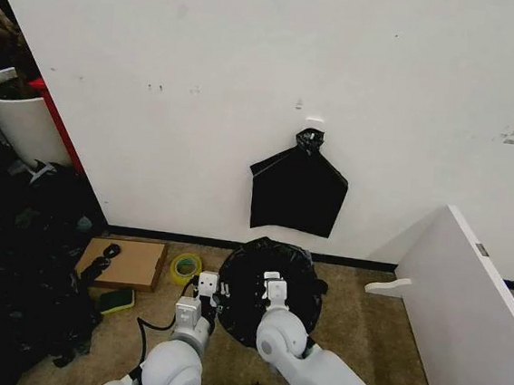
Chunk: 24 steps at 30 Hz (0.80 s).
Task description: Place the garbage bag over the trash bin.
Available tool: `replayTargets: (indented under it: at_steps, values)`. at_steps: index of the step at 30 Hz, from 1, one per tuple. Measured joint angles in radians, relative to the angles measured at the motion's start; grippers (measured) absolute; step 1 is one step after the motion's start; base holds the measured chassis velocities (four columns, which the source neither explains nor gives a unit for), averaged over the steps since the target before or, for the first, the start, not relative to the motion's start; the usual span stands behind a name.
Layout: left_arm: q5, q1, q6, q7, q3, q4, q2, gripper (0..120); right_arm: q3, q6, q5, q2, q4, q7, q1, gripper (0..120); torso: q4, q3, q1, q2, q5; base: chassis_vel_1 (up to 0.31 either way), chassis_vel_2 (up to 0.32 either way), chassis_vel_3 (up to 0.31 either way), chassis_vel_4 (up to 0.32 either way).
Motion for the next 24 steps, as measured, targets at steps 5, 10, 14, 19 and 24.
replayTargets:
  at_steps: [5,10,14,19,24]
  values:
    - [-0.013,-0.007,-0.001,0.005,0.007,-0.005,0.011,0,-0.008,-0.005,-0.004,0.032,-0.034,0.002,-0.001,0,0.0,0.0,0.0,0.0,-0.0001,0.0,0.0,0.0,0.0]
    - [-0.016,0.01,0.0,0.015,0.006,-0.022,0.03,0,-0.001,0.009,-0.022,0.078,-0.106,-0.011,0.018,0,0.0002,0.0,0.0,0.0,0.0,0.0,0.0,0.0,0.0]
    - [-0.02,0.018,0.001,0.02,0.003,-0.03,0.03,0,-0.001,0.016,-0.031,0.097,-0.151,-0.021,0.044,0,0.0002,0.0,0.0,0.0,-0.0001,0.0,0.0,0.0,0.0]
    - [-0.024,0.02,0.001,0.022,0.0,-0.035,0.028,0,0.001,0.027,-0.048,0.124,-0.232,-0.043,0.079,0,0.0002,0.0,0.0,0.0,-0.0001,0.0,0.0,0.0,0.0]
    - [-0.024,0.027,0.001,0.023,-0.002,-0.036,0.03,0,0.003,0.033,-0.057,0.124,-0.251,-0.052,0.084,0,0.0001,0.0,0.0,0.0,0.0,0.0,0.0,0.0,0.0]
